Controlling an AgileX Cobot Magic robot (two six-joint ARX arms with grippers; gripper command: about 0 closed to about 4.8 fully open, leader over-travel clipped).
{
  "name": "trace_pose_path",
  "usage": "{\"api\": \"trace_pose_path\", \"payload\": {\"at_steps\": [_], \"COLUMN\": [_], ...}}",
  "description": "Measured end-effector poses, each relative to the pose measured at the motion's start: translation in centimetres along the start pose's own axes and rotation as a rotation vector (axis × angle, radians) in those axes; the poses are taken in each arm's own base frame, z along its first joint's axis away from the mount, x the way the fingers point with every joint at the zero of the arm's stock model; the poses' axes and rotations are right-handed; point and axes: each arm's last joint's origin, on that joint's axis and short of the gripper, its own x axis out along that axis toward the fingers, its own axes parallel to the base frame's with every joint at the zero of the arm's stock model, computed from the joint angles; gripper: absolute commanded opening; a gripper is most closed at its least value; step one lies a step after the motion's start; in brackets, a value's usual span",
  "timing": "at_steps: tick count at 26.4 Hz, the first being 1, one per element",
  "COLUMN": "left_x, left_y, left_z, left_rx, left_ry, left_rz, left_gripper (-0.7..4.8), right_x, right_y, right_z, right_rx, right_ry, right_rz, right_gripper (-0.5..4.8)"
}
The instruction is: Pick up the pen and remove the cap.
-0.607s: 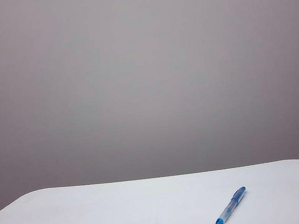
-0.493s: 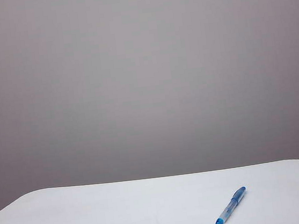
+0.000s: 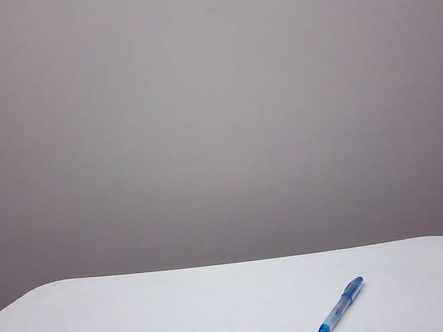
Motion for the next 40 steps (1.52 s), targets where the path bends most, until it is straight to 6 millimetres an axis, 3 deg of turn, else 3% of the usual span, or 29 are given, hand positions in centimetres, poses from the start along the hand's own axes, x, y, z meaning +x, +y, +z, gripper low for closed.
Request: {"api": "trace_pose_path", "payload": {"at_steps": [3, 7, 10, 11, 15, 20, 22, 25, 27, 31, 34, 39, 40], "left_x": [-0.2, 0.5, 2.0, 2.5, 4.9, 8.0, 9.1, 11.4, 12.3, 13.5, 14.3, 14.4, 14.4], "left_y": [-1.0, -1.8, -3.0, -3.1, -3.3, -3.6, -3.5, -3.9, -4.6, -5.8, -6.7, -7.5, -7.5], "left_z": [3.3, 6.1, 10.5, 11.2, 13.0, 14.9, 14.9, 14.5, 14.2, 13.1, 11.7, 11.0, 11.0], "left_rx": [-0.011, -0.012, 0.037, 0.059, 0.112, 0.158, 0.149, 0.136, 0.164, 0.220, 0.287, 0.317, 0.320], "left_ry": [-0.039, 0.019, 0.050, 0.066, 0.171, 0.245, 0.292, 0.402, 0.428, 0.469, 0.524, 0.556, 0.555], "left_rz": [-0.015, -0.044, -0.094, -0.092, -0.077, -0.154, -0.155, -0.181, -0.216, -0.242, -0.238, -0.252, -0.254], "left_gripper": [-0.05, -0.05, -0.05, -0.05, -0.05, -0.05, -0.05, -0.05, -0.05, -0.05, -0.05, -0.05, -0.05], "right_x": [-0.3, -1.6, -2.1, -1.9, -0.7, 0.6, 1.3, 5.8, 7.9, 10.9, 14.9, 17.8, 18.2], "right_y": [0.1, 0.7, 1.4, 1.6, 2.6, 4.5, 5.1, 6.9, 8.4, 12.3, 16.1, 17.5, 17.5], "right_z": [0.9, 4.5, 7.8, 8.2, 10.4, 14.2, 16.1, 19.0, 19.5, 21.3, 20.3, 16.8, 16.2], "right_rx": [0.048, 0.075, 0.084, 0.080, 0.003, -0.108, -0.080, -0.063, -0.075, -0.111, -0.129, -0.071, -0.041], "right_ry": [-0.022, -0.143, -0.179, -0.161, -0.120, -0.273, -0.271, -0.001, 0.120, 0.202, 0.344, 0.545, 0.573], "right_rz": [-0.018, -0.009, -0.022, -0.026, 0.033, 0.274, 0.295, 0.253, 0.254, 0.277, 0.213, 0.119, 0.085], "right_gripper": [-0.01, -0.01, 0.00, 0.03, 0.97, 0.34, 0.34, 0.34, 0.28, 0.22, 0.60, 0.65, 1.05]}}
